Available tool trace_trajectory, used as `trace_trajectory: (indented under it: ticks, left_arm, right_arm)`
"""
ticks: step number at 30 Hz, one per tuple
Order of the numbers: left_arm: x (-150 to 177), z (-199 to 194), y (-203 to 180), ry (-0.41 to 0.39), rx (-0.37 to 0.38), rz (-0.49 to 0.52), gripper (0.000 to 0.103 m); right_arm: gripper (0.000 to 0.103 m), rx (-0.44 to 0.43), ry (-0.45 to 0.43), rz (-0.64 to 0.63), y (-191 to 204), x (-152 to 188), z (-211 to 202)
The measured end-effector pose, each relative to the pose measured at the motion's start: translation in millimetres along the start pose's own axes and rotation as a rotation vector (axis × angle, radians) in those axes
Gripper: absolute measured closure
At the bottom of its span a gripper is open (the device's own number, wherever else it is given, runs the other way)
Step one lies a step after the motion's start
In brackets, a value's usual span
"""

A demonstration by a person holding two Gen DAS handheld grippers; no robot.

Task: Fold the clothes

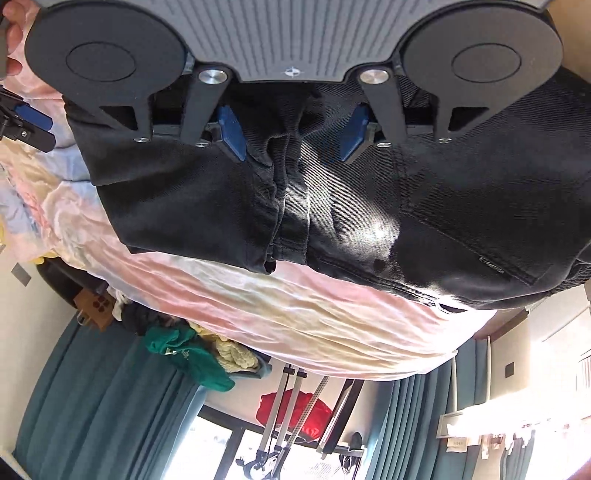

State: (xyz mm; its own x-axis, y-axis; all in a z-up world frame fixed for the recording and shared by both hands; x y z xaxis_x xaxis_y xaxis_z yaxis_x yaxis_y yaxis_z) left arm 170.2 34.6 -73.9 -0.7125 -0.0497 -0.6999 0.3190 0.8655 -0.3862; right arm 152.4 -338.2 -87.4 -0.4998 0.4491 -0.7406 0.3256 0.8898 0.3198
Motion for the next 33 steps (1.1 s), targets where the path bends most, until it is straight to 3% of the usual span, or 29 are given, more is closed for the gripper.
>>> trace_trajectory:
  ticks: [4,7,13,14,15,16,18,21,28,33]
  left_arm:
    - [5.5,-46.8,18.9,-0.019,-0.083,0.027,0.032]
    - [12.3,-73.4,35.2,-0.081,-0.129,0.025,0.031]
    - [25.8,-81.8,51.7,-0.136,-0.075,-0.079,0.031]
    - [25.2,-81.6,50.9,-0.142,-0.072,-0.071,0.03]
    - [24.1,-81.0,49.4,-0.146,-0.071,-0.059,0.03]
    - [23.0,-80.5,48.0,-0.15,-0.07,-0.047,0.03]
    - [20.7,-79.5,45.1,-0.159,-0.068,-0.023,0.03]
    - [20.5,-71.1,52.4,-0.153,-0.069,-0.05,0.03]
    - [11.5,-65.4,69.6,-0.193,-0.062,-0.116,0.03]
    - [13.1,-65.2,72.6,-0.188,-0.069,-0.124,0.03]
  right_arm:
    - [0.014,-0.022,-0.049,-0.033,8.2,-9.2,-5.6]
    - [0.014,-0.052,-0.037,-0.028,12.2,-29.2,0.2]
    - [0.014,-0.065,-0.009,0.025,6.1,-86.7,37.5]
    - [0.019,-0.073,-0.01,0.02,8.3,-90.7,47.9]
    - [0.036,-0.08,-0.012,0.014,10.6,-94.7,58.3]
    - [0.042,-0.088,-0.013,0.008,12.8,-98.7,68.7]
    - [0.065,-0.103,-0.017,-0.004,17.2,-106.7,89.5]
    - [0.085,-0.089,-0.012,-0.074,27.7,-97.8,118.8]
    - [0.089,0.007,0.1,-0.176,28.3,-47.6,167.8]
    - [0.092,-0.018,0.083,-0.136,23.3,-50.3,160.4]
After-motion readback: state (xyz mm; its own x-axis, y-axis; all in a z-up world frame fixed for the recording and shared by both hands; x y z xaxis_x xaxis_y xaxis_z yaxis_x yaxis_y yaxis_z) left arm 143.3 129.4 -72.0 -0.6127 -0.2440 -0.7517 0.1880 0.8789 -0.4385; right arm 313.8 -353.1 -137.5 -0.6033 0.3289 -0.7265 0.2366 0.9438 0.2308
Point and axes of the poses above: each gripper's, at about its wrist camera, not at the fingertips, and z roughly the way its jaws point, y to its left, x to its underside, the point moved 7 cm from there along z, roughly the way its jaws point, and after that the axes turned 13 degrees about x, right-handed, at the moved point
